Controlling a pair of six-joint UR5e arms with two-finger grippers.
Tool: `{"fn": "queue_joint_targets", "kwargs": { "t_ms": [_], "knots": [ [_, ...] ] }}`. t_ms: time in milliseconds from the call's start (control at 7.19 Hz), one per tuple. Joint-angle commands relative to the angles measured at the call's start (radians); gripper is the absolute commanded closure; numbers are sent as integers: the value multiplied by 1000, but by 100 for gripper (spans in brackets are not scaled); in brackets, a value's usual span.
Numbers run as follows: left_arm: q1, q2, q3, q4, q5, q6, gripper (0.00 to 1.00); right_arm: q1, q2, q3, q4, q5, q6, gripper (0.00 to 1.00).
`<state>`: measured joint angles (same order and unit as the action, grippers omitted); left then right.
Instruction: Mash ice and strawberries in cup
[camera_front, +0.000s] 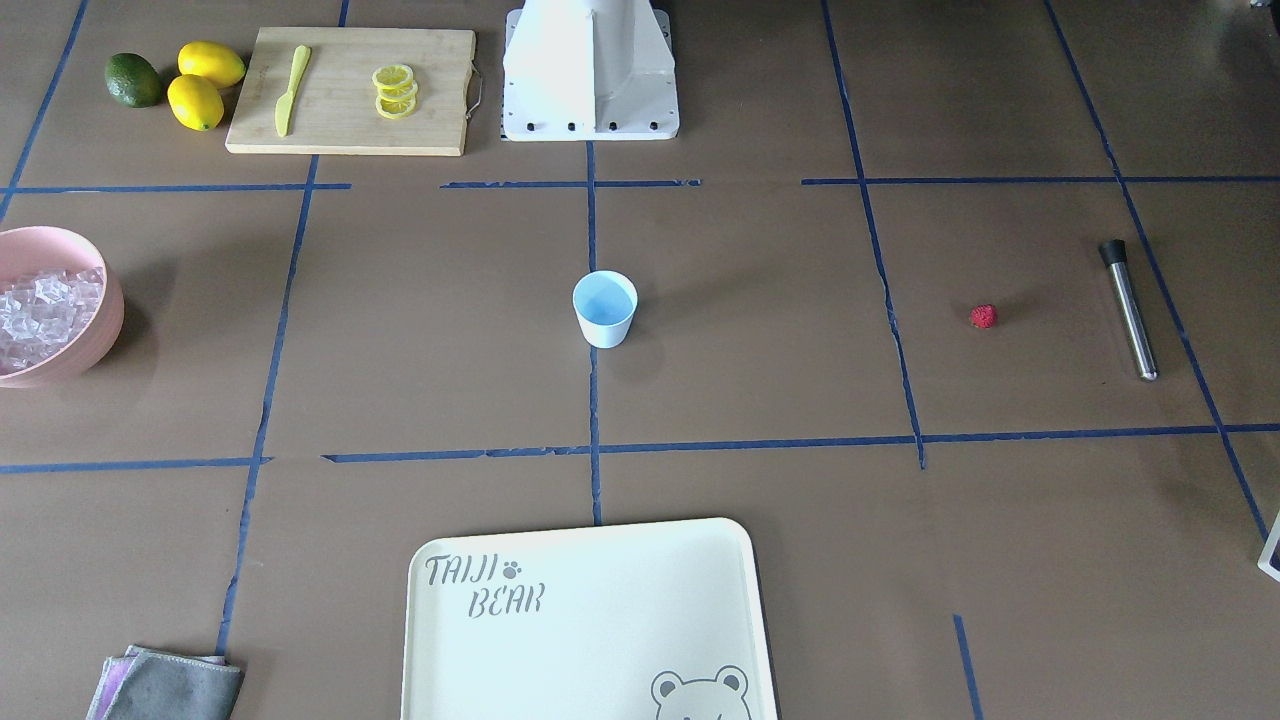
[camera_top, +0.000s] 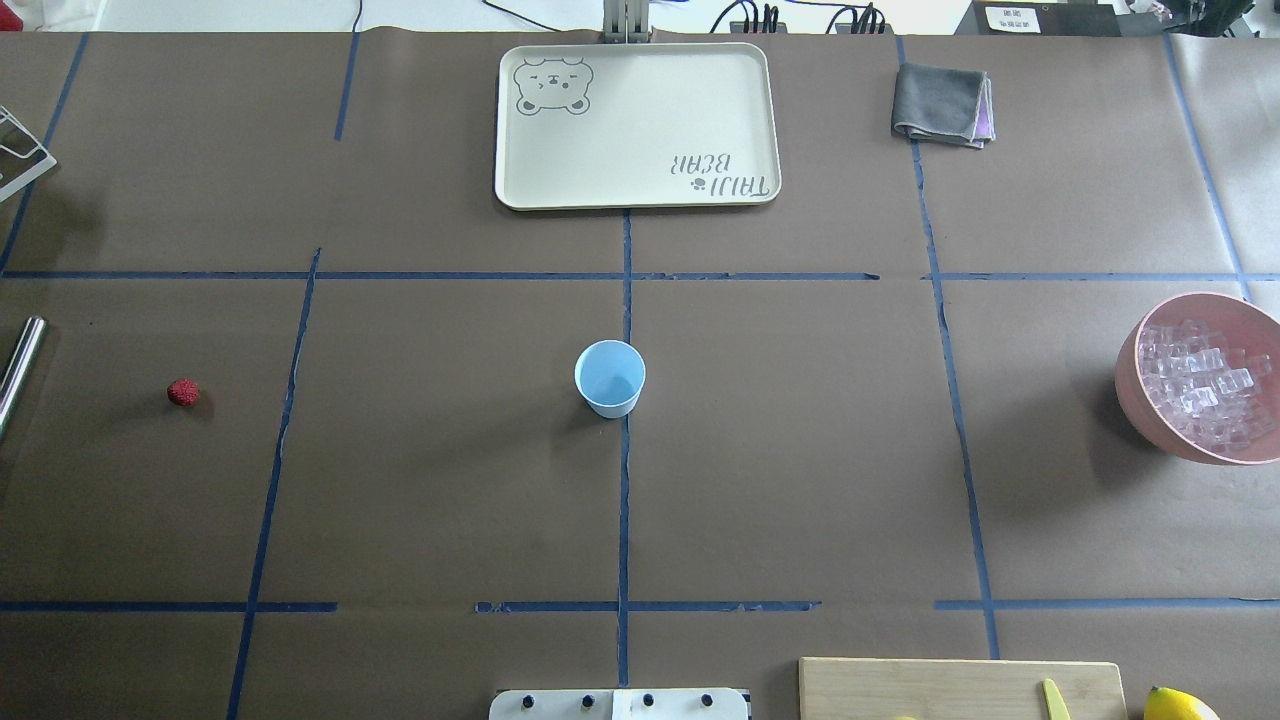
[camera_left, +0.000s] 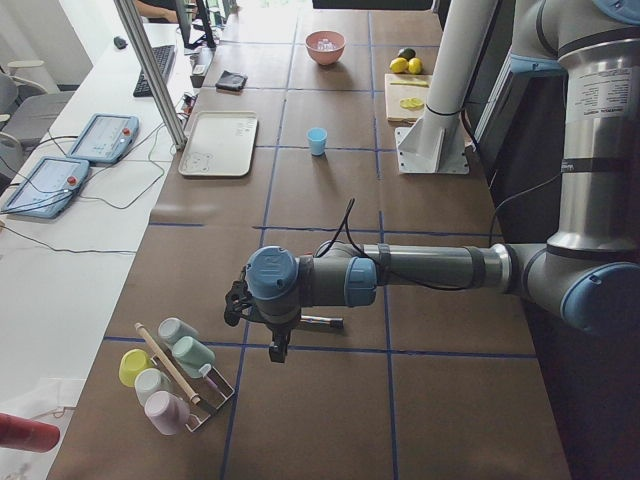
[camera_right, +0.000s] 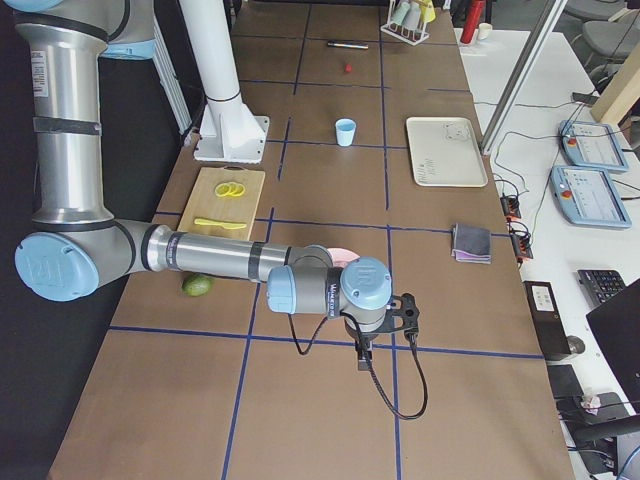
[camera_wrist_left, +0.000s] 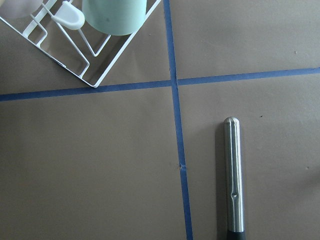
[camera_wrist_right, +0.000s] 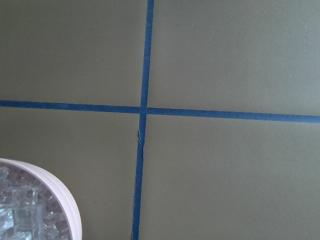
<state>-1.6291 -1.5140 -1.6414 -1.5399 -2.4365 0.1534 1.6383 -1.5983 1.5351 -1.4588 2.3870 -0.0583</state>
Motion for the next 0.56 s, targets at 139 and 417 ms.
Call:
{"fn": "queue_joint_targets", "kwargs": {
  "t_ms": [139, 417],
  "knots": [
    [0, -2, -2, -3, -1, 5, 0, 0, 1, 5, 2, -6, 0, 0],
    [0, 0, -9, -3, -1, 6, 0, -2, 0, 36, -3, 3, 14, 0]
  ]
}}
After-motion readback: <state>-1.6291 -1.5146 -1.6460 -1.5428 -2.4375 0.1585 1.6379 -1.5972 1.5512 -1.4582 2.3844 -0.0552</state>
